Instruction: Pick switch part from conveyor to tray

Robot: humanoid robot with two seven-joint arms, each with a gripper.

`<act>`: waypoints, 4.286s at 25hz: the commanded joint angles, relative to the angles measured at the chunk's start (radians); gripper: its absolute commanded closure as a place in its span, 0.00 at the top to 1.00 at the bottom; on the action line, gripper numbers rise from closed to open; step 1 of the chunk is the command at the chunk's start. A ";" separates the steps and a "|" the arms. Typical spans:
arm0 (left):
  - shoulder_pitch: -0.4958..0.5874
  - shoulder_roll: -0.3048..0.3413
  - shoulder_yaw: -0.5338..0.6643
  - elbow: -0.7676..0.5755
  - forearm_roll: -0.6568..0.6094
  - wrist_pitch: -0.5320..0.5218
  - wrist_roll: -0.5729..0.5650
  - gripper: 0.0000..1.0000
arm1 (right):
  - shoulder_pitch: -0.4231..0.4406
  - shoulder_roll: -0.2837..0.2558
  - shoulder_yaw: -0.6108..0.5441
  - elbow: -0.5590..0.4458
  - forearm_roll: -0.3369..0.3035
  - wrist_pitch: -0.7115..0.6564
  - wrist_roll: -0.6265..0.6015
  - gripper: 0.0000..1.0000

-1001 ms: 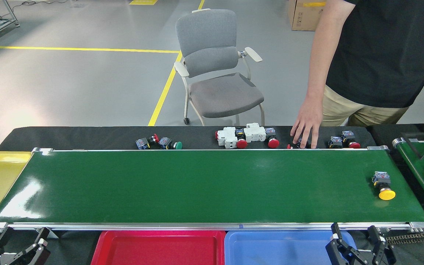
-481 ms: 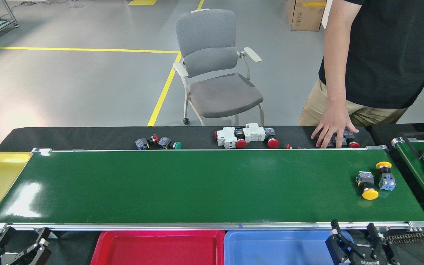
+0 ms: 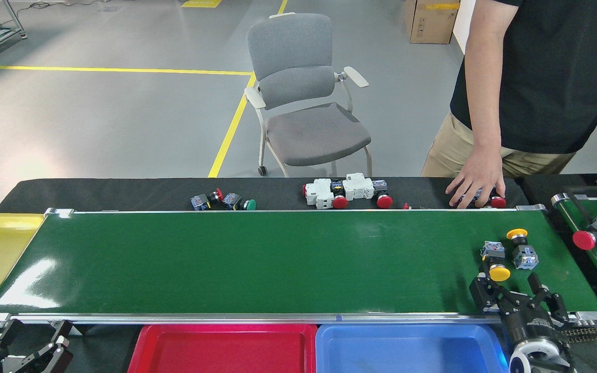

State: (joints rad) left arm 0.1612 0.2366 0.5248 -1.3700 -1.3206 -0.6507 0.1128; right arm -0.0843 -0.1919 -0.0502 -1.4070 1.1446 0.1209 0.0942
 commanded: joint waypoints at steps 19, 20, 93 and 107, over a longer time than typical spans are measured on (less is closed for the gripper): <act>-0.005 0.010 -0.016 -0.008 0.003 -0.003 0.008 1.00 | -0.083 0.009 0.089 0.019 -0.032 -0.148 0.113 0.03; -0.005 0.010 -0.016 -0.008 0.003 -0.003 0.008 1.00 | -0.077 0.009 0.089 -0.019 -0.046 -0.176 0.113 0.03; -0.046 0.038 -0.046 0.026 -0.006 0.045 0.008 1.00 | -0.307 0.339 0.423 0.313 0.182 0.194 0.009 0.55; -0.046 0.046 -0.052 0.026 -0.005 0.045 0.008 1.00 | -0.203 0.262 0.437 0.036 0.046 -0.067 0.141 0.01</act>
State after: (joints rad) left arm 0.1237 0.2686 0.4688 -1.3357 -1.3267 -0.6041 0.1133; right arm -0.2905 0.0826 0.3870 -1.3200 1.1968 0.1080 0.2103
